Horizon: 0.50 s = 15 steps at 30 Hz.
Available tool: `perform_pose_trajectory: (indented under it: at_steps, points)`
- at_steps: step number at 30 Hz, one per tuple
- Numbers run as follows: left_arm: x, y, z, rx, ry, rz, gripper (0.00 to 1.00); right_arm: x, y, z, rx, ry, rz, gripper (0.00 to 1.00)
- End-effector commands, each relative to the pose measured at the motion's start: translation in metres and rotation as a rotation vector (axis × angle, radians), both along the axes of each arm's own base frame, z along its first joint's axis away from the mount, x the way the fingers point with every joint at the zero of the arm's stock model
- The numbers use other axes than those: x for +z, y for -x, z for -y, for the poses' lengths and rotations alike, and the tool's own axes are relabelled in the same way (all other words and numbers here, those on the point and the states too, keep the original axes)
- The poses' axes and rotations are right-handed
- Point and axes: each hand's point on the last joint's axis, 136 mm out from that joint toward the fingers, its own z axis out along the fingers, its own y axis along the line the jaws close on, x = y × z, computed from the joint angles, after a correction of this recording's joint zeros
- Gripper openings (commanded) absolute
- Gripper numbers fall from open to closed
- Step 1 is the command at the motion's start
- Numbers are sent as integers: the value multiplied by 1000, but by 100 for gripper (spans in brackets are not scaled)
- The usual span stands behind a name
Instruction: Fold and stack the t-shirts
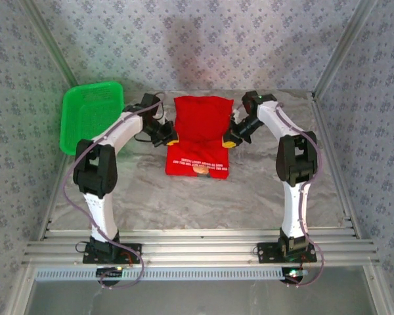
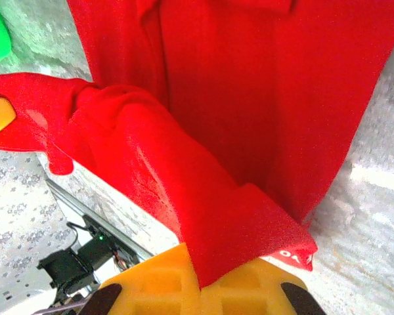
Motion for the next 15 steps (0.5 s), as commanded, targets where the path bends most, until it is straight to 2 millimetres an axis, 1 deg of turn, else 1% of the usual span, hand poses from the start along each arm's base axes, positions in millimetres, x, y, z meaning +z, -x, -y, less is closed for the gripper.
perform_pose_trajectory:
  at_steps: [1,7,13,15]
  points:
    - [5,-11,-1,-16,6,14,0,0,-8,7,0,13,0,0]
    - [-2,-28,3,-37,0,17,0,-8,-22,8,-13,16,-6,0]
    - [-10,-42,-2,-31,-25,19,0,-13,-37,7,-33,13,2,0]
    - [-12,-47,-4,-25,-31,22,0,-17,-40,8,-40,13,-4,0]
